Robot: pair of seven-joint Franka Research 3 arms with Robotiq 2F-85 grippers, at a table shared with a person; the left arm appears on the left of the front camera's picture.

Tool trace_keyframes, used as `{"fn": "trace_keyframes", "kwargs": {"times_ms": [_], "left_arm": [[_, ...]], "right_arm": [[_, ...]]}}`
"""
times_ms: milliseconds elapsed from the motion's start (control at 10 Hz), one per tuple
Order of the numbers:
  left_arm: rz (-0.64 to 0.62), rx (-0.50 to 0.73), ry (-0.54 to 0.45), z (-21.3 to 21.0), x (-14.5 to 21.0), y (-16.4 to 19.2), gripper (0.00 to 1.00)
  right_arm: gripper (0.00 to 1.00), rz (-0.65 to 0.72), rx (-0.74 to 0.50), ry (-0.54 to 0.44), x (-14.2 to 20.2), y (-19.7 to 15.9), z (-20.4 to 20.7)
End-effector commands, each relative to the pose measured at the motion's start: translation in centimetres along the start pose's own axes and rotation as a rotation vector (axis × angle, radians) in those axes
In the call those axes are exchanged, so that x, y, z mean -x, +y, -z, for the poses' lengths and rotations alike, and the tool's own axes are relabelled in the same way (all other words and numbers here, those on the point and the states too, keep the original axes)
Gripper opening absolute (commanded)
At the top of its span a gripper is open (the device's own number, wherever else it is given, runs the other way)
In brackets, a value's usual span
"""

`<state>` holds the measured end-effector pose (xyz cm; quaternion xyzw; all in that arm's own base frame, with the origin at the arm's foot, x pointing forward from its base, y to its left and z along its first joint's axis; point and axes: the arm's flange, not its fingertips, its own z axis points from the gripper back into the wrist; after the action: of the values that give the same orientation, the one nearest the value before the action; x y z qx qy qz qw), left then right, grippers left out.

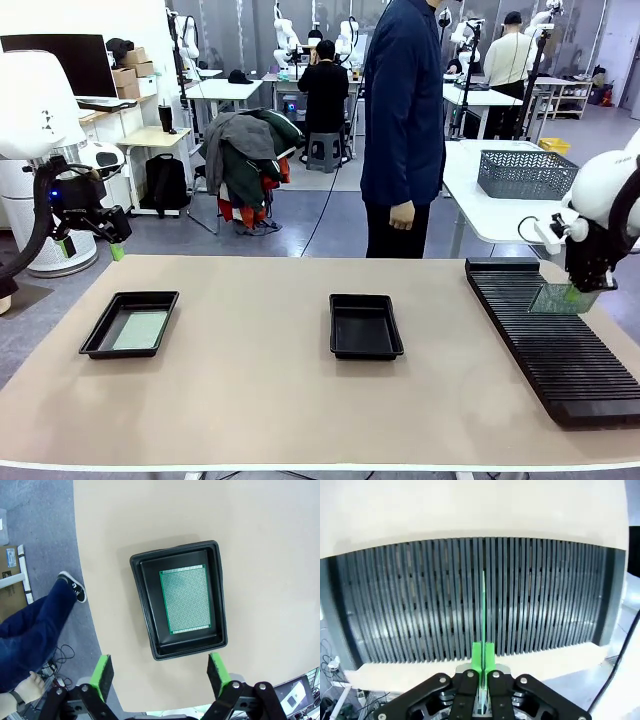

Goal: Inspect and transfer BCBs to ESD trays.
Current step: Pick up the Blank PCB from the PCB Rack and place it in the right ESD tray.

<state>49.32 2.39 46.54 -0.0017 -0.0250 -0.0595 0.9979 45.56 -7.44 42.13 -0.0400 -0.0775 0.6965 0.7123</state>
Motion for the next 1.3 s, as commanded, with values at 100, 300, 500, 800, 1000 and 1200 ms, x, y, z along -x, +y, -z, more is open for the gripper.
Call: {"fn": "trace_keyframes", "kwargs": {"times_ms": [100,300,500,800,1000,1200], "left_arm": [[0.006,0.009,-0.009,0.3,0.1,0.1,1.0],[0.006,0.009,-0.009,0.3,0.1,0.1,1.0],[0.006,0.009,-0.009,0.3,0.1,0.1,1.0],[0.006,0.009,-0.009,0.3,0.1,0.1,1.0],[0.006,0.009,-0.009,0.3,0.1,0.1,1.0],[0.006,0.009,-0.009,0.3,0.1,0.1,1.0]], "right_arm": [[0.0,0.045,-0.036,0.025,-0.9,0.7,-9.8],[0.0,0.083,-0.069,0.054,-1.9,0.3,-15.2],[0.0,0.095,-0.067,0.069,-2.7,0.2,-20.2],[0.0,0.107,-0.079,0.072,-3.2,0.2,-24.8],[0.0,0.109,-0.075,0.073,-3.3,0.0,-26.0],[0.0,0.089,-0.058,0.049,-2.9,0.6,-25.9]]}}
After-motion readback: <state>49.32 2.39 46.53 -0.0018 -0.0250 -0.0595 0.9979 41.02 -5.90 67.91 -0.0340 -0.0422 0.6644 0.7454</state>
